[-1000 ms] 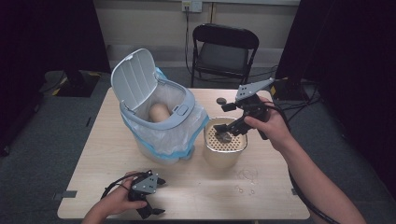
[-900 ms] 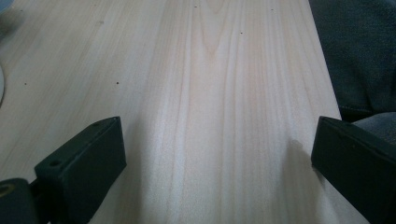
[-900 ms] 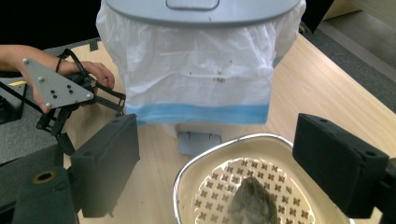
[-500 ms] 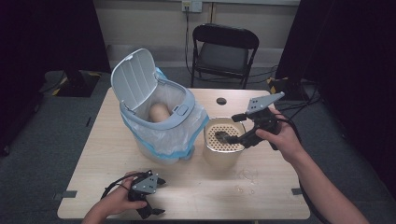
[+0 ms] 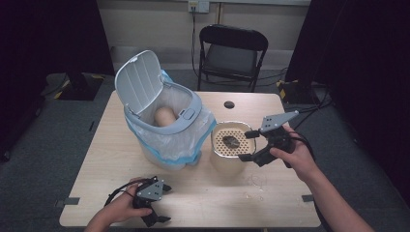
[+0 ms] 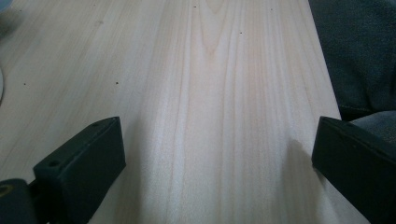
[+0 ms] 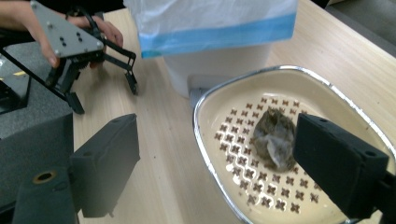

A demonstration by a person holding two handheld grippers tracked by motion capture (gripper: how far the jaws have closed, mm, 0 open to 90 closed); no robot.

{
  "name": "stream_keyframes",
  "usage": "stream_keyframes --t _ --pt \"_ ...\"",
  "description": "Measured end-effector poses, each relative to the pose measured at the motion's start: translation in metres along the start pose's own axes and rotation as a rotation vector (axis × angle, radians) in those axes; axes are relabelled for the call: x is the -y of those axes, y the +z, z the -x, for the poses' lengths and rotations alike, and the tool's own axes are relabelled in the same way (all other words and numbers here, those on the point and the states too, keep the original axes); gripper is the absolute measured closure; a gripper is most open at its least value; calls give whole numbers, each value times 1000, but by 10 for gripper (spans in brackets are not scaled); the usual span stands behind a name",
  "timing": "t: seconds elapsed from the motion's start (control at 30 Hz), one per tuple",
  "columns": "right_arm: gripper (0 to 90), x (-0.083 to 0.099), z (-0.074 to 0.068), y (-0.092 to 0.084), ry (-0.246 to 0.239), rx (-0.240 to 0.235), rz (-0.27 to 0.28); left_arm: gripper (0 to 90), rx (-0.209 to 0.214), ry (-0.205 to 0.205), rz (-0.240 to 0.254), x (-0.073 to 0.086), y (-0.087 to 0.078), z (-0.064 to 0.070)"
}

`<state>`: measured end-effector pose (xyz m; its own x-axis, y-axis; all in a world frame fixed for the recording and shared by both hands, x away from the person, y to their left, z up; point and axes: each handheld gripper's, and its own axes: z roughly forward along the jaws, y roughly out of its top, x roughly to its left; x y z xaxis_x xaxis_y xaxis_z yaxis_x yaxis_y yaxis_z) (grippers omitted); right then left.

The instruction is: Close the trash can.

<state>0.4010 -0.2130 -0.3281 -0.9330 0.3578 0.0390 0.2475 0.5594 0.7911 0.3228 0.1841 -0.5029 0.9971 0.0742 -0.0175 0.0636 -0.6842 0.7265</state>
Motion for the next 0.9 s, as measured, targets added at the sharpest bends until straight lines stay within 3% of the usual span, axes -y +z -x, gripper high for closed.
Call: stream_keyframes --t 0.67,0.9 --pt "139 46 -15 15 7 -22 -29 20 0 0 0 0 0 0" --pt "141 53 -18 16 8 0 22 19 0 0 0 0 0 0"
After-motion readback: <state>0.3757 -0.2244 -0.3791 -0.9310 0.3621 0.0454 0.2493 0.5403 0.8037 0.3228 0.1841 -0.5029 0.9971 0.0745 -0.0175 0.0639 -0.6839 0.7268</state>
